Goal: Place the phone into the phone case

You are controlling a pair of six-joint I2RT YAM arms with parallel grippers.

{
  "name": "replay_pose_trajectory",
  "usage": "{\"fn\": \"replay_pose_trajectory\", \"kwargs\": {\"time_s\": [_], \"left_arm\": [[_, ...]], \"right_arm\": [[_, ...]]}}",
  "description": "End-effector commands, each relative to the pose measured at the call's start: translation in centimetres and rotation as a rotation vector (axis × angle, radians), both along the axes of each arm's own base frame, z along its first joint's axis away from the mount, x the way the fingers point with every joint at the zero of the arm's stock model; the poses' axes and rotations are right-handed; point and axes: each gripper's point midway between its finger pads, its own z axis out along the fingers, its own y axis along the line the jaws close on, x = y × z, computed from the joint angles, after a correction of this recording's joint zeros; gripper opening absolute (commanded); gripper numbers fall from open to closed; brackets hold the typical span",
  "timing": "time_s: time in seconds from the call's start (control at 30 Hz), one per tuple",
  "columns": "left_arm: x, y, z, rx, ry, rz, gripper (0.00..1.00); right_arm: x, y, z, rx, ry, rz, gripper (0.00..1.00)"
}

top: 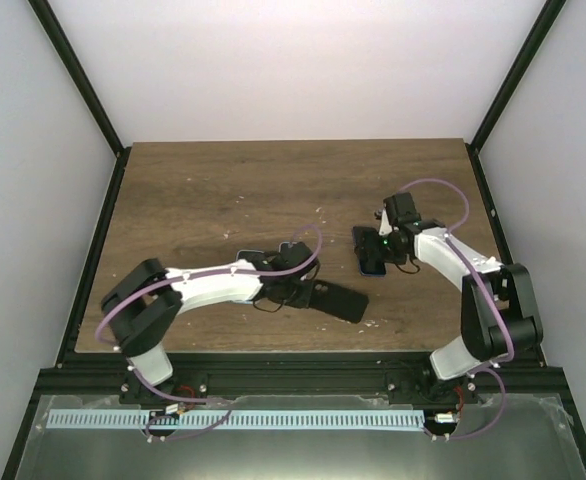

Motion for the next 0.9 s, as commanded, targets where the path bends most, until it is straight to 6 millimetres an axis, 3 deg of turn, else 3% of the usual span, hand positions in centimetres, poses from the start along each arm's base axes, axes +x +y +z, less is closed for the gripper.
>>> {"fn": "replay_pose_trajectory", "kwargs": {"time_s": [0.0,0.2,0.4,0.63,0.7,0.73,0.87], "left_arm": [[-0.9,4.5,1.1,0.083,-0.050,-0.012,0.00],[-2.7,9.4,0.7,0.187,-0.013,0.004,0.00],[-4.5,12.8,0.0,0.236,0.054,0.072,0.00],[-5.4,14.3,-1.0,0.233,0.097,0.140,0.05],[-5.5,14.4,-1.0,0.226,0.097,0.159,0.14],[-5.3,14.3,-0.7,0.208,0.091,0.171,0.26],[-5.2,13.4,0.9,0.071,0.112,0.210,0.49]], "right_arm": [[-0.6,3.5,3.1,0.099,-0.085,0.071,0.55],[-3.7,8.1,5.2,0.095,-0.129,0.234,0.55],[-6.6,12.2,9.0,0.120,-0.242,0.424,0.56],[-7.6,13.3,13.1,0.159,-0.412,0.523,0.56],[-7.9,13.4,13.5,0.153,-0.441,0.556,0.56],[-8.1,13.5,13.5,0.150,-0.453,0.578,0.56],[-8.9,14.1,13.7,0.132,-0.502,0.648,0.56]]}}
